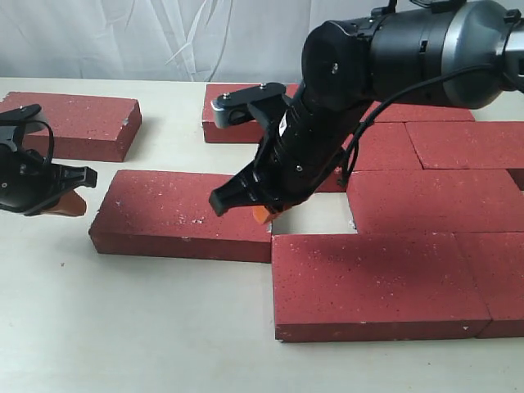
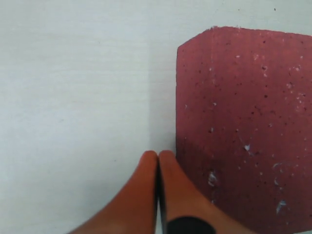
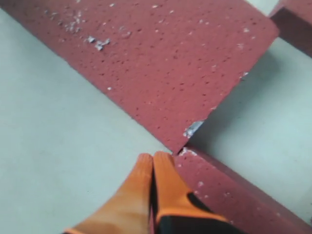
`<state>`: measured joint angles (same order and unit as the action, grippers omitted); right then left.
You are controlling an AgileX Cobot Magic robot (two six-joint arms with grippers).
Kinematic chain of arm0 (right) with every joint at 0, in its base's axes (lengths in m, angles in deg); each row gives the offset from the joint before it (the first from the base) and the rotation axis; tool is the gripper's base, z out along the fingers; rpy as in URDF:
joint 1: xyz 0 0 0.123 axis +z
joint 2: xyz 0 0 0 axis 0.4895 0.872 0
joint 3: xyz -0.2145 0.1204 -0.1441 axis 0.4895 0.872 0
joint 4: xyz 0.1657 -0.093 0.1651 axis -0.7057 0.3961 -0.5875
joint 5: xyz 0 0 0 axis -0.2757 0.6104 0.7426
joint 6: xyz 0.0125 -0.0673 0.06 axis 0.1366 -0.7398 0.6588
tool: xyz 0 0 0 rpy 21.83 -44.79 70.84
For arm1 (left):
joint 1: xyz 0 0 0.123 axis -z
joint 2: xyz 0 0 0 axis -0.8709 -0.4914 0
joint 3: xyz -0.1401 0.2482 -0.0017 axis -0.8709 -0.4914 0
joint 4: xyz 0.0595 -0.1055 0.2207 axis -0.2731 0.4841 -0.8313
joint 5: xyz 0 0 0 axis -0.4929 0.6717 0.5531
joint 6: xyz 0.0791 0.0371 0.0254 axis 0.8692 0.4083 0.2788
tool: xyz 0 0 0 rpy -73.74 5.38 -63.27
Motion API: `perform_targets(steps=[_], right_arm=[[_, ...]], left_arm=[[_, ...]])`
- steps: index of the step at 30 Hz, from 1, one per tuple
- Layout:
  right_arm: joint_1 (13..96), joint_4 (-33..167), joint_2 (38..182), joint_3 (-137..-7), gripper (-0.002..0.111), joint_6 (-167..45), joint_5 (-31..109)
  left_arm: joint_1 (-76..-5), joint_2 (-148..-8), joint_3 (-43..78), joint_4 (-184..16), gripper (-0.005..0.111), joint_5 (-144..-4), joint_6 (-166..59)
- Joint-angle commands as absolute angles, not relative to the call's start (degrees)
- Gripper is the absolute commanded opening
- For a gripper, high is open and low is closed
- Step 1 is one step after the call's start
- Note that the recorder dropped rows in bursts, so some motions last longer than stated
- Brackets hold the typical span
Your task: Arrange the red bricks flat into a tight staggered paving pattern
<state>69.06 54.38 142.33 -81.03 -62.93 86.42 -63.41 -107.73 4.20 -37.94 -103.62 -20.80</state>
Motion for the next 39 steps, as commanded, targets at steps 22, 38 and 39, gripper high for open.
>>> perform_targets(steps=[22, 38, 39], right_arm=[[72.21, 48.12, 149.93, -81.21, -0.001, -72.16, 86.04], [72.21, 54.62, 152.20, -81.21, -0.001, -67.62, 83.42], [72.21, 55.30, 152.20, -81.21, -0.001, -67.05, 83.29]], left_arm=[[-63.40, -114.81, 8.04, -34.11, 0.000, -105.74, -17.85], [-63.40, -114.81, 8.04, -34.00, 0.000, -106.40, -17.85], [-63.40, -114.81, 8.04, -33.90, 0.000, -106.55, -17.85]])
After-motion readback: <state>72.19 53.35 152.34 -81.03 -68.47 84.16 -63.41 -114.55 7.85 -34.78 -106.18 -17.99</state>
